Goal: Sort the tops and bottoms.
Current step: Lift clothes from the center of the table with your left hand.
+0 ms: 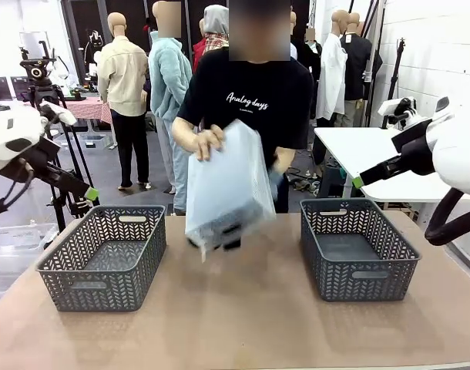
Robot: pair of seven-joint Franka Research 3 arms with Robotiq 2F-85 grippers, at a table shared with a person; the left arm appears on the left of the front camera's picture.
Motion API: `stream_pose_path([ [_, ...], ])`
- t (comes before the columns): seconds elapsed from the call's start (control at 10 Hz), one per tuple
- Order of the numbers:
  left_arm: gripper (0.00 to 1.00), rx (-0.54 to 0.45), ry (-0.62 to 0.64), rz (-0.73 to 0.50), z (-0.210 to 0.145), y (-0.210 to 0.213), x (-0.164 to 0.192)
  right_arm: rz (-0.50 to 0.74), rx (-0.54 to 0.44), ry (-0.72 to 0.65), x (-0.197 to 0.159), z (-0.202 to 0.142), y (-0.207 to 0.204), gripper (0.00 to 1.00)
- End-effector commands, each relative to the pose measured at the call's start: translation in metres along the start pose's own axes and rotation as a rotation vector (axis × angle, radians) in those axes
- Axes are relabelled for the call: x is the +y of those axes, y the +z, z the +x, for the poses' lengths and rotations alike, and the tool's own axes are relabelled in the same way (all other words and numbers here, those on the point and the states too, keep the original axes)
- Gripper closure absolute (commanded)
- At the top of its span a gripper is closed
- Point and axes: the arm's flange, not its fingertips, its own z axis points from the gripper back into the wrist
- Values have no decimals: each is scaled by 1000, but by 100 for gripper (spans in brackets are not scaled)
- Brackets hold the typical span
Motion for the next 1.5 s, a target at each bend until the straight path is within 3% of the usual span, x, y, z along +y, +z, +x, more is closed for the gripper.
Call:
stream_pose_path([
  [0.0,0,-15,-21,-40,-6,-4,-3,46,38,27,11,-25,-7,0],
  [0.1,0,-23,-8,-58,-5,-12,-5,0,0,0,0,0,0,0],
  [0.2,0,-7,-3,-1,0,3,0,0,0,0,0,0,0,0],
  [1.4,0,-7,-3,-1,0,3,0,0,0,0,0,0,0,0],
])
